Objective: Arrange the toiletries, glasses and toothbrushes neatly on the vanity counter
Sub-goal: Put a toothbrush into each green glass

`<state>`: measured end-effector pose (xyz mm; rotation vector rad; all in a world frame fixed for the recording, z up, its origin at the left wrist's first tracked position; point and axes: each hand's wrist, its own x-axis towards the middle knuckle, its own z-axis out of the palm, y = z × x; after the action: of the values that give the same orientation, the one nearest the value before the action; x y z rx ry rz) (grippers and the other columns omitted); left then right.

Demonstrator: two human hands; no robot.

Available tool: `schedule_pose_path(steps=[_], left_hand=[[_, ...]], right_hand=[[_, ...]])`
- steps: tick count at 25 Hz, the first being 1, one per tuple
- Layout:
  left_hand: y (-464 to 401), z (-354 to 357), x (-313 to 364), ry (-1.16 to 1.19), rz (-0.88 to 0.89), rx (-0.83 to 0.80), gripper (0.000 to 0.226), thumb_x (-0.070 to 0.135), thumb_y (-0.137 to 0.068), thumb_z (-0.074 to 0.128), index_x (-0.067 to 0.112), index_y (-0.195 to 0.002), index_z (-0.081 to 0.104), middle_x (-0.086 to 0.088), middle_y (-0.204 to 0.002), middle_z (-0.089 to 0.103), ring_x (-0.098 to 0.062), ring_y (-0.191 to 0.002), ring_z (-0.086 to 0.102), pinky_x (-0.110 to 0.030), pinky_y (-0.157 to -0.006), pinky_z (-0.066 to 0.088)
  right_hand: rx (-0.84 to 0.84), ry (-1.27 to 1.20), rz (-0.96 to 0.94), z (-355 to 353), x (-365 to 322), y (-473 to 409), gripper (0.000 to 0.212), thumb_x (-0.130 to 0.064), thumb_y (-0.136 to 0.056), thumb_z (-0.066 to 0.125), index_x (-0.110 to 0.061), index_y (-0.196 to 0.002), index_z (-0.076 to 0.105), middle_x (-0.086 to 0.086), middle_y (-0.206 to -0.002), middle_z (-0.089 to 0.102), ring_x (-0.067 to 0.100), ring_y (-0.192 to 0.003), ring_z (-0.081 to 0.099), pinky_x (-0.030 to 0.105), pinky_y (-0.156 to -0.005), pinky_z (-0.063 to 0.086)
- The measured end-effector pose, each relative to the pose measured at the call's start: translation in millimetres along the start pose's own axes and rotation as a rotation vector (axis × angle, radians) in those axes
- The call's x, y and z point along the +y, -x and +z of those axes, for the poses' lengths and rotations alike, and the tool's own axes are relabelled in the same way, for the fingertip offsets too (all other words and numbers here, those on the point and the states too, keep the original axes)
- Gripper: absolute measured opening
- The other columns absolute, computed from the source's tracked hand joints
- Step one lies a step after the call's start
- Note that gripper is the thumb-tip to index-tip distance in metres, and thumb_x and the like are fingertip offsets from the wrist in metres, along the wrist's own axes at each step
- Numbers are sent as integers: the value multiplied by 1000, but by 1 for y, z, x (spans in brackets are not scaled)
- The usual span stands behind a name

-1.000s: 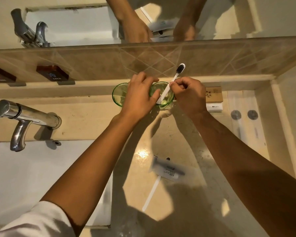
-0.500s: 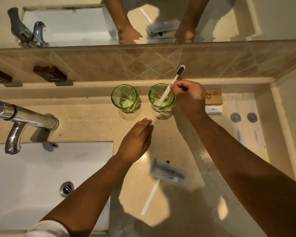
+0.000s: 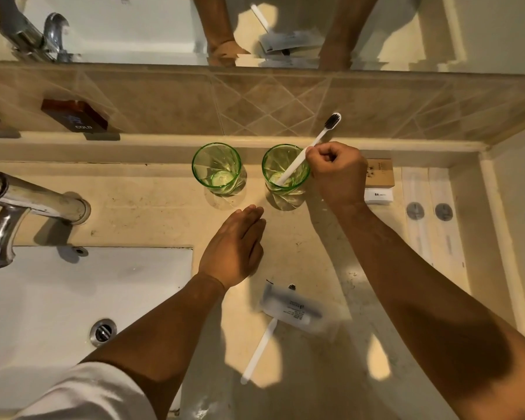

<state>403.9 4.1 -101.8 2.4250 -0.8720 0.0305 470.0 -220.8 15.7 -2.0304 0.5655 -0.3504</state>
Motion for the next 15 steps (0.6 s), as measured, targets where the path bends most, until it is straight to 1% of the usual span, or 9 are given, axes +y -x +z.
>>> schedule_pose_path(steps=[2,4,8,11,12,14,15], left_hand=[[0,1,-2,-11,0,3,39,19,-99,51,1,-133,62,-17,-145,56,-36,-138,49,-51,-111,42],[0,1,-1,-21,-8,4,39,18,-99,52,2,-133,62,-17,-144,57,-36,-138,49,-51,-111,42],[0,0,-2,-24,4,15,39,15,-96,56,0,-132,63,-18,-144,58,-37,-138,50,-51,-111,43],[-1,2,-1,-26,-3,45,37,13,-95,58,-1,-129,65,-19,-142,60,-37,-137,52,-52,-110,43],[1,2,-1,-28,-1,52,37,12,-96,58,-2,-129,65,-19,-141,60,-37,-136,52,-53,-110,43],[3,2,-1,-27,29,55,36,12,-95,58,-3,-127,66,-22,-139,61,-39,-134,54,-54,-109,44],[1,2,-2,-23,40,56,35,12,-95,57,-4,-125,67,-23,-138,61,-41,-133,55,-54,-108,44]], right_hand=[[-11,-9,8,0,0,0,19,-18,-87,71,-11,-69,71,-6,-54,54,6,-51,45,20,-57,38],[-24,-10,16,1,1,-1,19,-20,-87,71,-12,-69,71,-5,-55,55,6,-53,46,21,-57,40],[-58,-29,63,1,6,-4,23,-24,-89,71,-9,-71,72,3,-60,61,14,-58,53,27,-59,48],[-75,-2,63,2,9,-3,29,-28,-90,70,-6,-72,72,14,-65,67,17,-58,56,26,-59,48],[-75,3,62,0,9,-2,30,-28,-91,69,-5,-73,73,16,-67,69,21,-58,57,26,-59,48],[-76,20,67,-4,9,2,28,-26,-91,66,-4,-76,73,16,-70,70,27,-61,63,30,-62,51],[-75,12,81,-7,10,6,24,-24,-91,64,-5,-80,74,13,-72,71,24,-61,65,31,-62,54]])
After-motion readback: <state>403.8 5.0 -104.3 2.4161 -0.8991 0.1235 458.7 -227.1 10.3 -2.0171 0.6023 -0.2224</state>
